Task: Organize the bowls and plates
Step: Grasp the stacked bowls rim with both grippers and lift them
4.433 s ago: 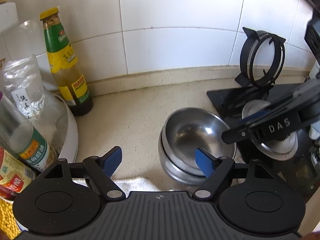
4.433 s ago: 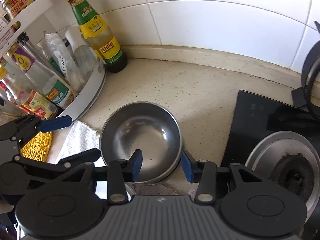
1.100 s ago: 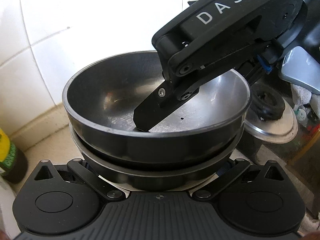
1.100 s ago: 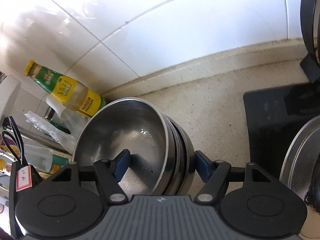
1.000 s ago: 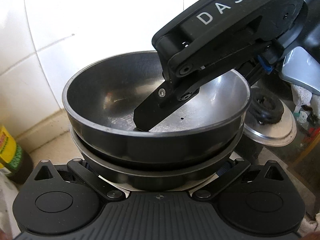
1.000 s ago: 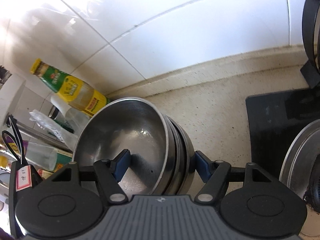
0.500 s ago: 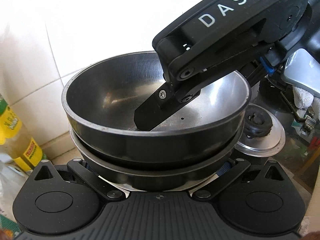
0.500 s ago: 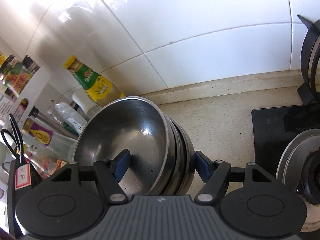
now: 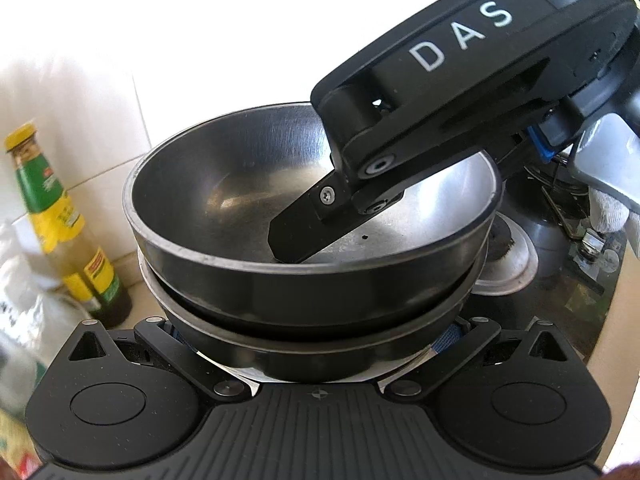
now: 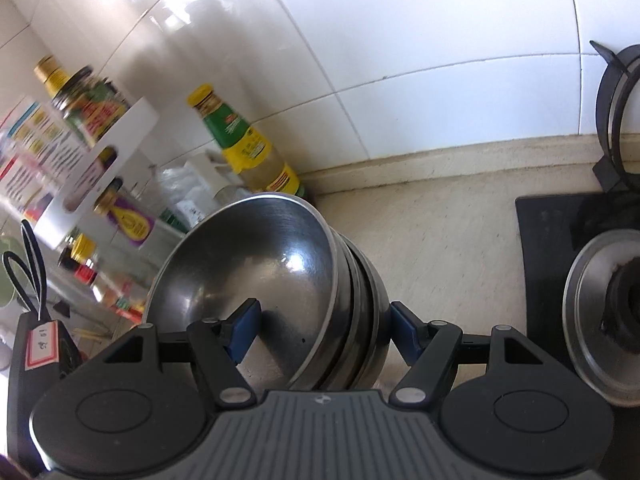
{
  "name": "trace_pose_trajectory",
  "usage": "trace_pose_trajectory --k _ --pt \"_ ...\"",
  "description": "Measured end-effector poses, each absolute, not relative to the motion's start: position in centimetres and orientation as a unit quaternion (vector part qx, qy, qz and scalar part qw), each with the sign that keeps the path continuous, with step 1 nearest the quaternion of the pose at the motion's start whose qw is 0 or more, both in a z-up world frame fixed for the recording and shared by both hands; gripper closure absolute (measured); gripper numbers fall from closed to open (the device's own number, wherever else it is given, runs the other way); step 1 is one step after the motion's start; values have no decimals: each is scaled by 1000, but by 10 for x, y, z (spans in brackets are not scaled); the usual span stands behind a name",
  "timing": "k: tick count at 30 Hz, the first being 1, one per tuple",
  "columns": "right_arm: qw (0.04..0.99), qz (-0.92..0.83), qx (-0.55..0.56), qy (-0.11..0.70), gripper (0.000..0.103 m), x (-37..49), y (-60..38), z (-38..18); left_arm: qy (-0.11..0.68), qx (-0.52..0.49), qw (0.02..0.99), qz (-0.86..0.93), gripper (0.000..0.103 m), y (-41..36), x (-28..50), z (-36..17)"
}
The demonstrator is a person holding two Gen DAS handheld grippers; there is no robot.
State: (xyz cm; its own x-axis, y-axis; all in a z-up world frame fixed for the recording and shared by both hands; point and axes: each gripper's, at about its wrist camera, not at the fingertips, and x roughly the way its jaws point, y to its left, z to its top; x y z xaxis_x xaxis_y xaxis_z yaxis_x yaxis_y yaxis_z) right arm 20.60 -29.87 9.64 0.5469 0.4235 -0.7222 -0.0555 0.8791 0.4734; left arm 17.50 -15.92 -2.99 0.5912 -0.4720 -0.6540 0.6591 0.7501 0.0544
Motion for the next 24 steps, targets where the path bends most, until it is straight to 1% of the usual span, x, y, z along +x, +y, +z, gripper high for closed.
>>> trace_pose_trajectory --k 11,20,24 --pt "839 188 193 472 25 148 -292 84 346 137 887 -273 0 -156 104 -46" --pt "837 205 171 478 25 99 -285 87 352 127 893 -250 0 -156 46 -52" --pt "834 211 168 480 24 88 -280 85 352 125 896 -241 0 -155 35 -51"
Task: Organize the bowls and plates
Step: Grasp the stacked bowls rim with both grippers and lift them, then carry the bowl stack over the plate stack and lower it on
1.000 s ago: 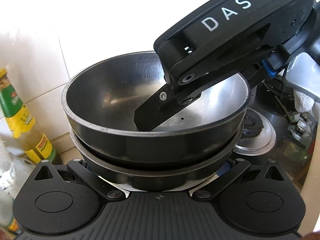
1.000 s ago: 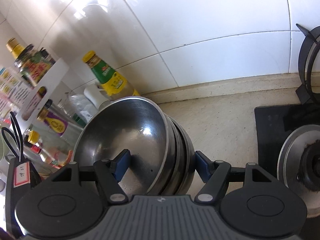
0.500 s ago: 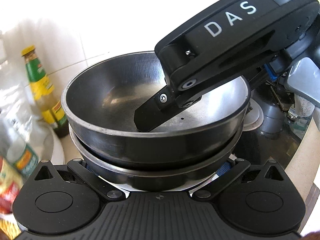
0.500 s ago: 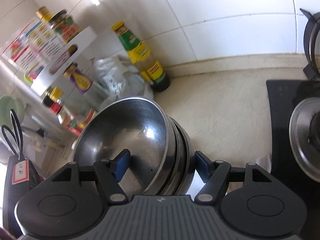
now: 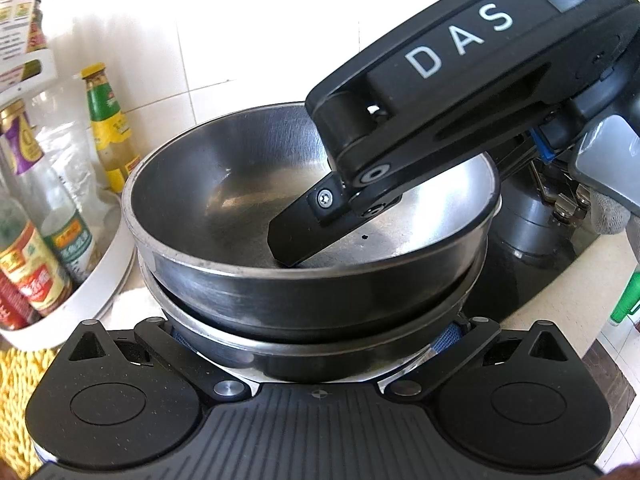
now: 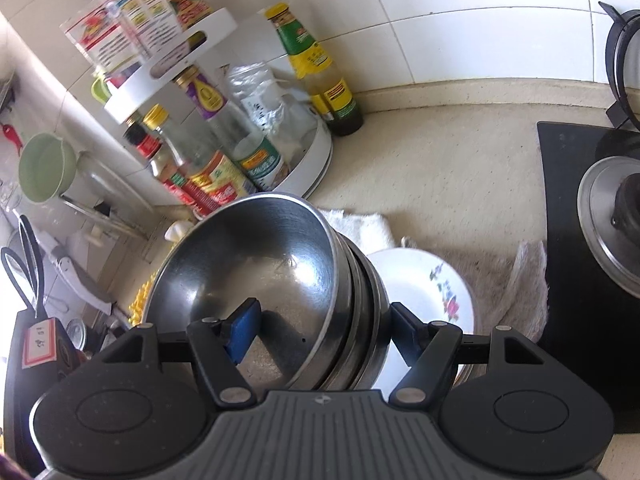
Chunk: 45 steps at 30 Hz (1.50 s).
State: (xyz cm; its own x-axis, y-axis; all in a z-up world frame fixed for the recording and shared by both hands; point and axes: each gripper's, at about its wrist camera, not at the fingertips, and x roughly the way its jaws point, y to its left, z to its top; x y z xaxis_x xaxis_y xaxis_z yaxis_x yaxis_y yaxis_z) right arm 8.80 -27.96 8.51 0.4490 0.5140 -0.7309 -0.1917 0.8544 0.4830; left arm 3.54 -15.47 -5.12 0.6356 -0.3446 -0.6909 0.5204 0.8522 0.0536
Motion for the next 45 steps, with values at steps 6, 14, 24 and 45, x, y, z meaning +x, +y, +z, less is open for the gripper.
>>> trace_pose_trajectory --k 6,14,24,45 --pt "829 218 165 488 24 78 -273 77 360 122 895 -233 0 -153 30 -48" --pt "827 220 155 493 24 79 -266 74 370 116 894 -226 0 -149 46 -45" --pt "825 210 158 500 24 91 -271 58 380 110 892 -220 0 -156 47 -39" --pt "824 190 150 512 24 115 -280 41 385 117 889 -218 0 -166 64 -44"
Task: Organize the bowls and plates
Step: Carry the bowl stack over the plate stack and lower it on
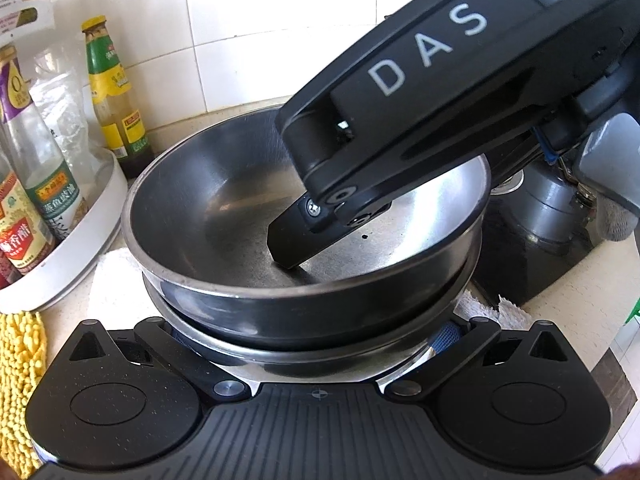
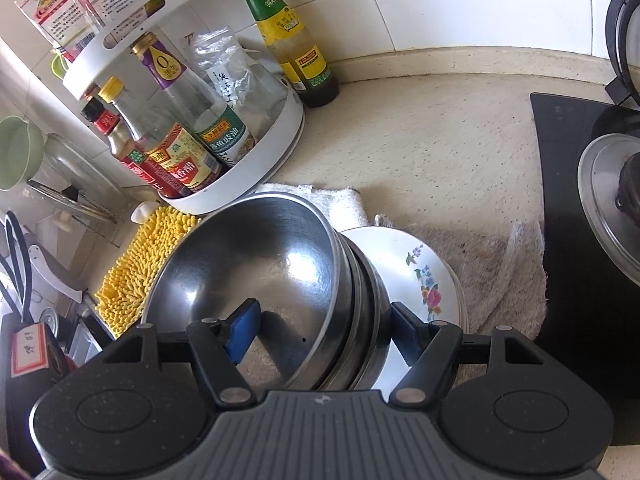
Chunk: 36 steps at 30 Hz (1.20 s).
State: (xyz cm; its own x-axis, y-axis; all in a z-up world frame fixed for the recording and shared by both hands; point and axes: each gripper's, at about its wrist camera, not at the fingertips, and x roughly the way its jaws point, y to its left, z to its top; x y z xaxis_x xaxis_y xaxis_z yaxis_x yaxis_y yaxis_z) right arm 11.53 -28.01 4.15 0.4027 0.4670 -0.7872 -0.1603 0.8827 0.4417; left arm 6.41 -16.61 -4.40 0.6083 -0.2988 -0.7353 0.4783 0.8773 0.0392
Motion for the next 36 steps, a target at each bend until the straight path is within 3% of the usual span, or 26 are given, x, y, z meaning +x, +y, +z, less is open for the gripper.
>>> trace_pose_trajectory --k 36 --pt "818 187 122 530 24 135 -284 7 412 137 875 -214 0 -172 91 -68"
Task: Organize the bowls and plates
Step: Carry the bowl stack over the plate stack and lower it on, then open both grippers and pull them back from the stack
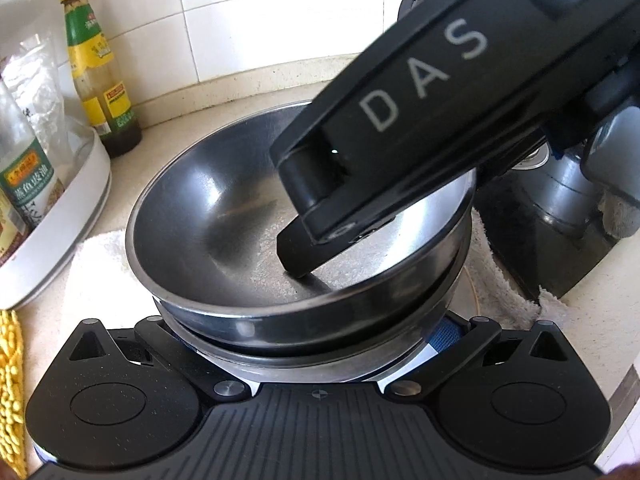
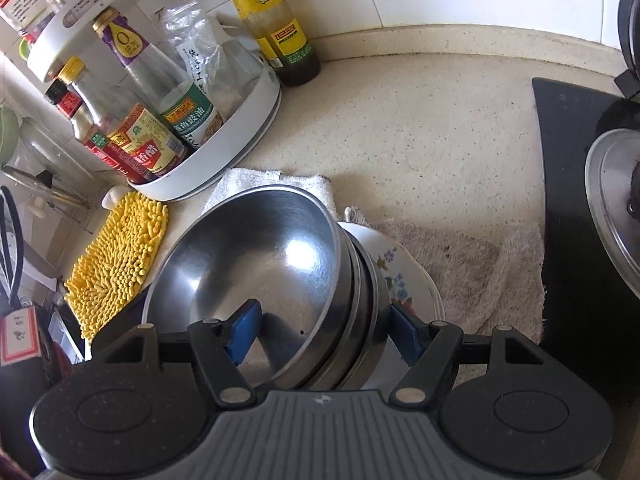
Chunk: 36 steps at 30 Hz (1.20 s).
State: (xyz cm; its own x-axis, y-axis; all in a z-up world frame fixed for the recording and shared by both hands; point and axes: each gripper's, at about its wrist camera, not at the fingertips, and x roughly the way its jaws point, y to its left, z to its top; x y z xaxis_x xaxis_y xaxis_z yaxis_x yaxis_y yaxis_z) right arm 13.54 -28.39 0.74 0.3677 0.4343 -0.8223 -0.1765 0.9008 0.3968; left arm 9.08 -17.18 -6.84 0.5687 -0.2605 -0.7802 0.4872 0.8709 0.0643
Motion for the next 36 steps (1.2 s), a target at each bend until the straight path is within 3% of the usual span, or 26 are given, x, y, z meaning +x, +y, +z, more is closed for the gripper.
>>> trace_pose_trajectory --k 21,36 --pt "817 190 111 533 24 123 -287 8 411 177 873 -192 0 -159 79 -61" --pt "841 169 95 506 24 98 -278 38 427 142 872 -192 0 -138 68 -46"
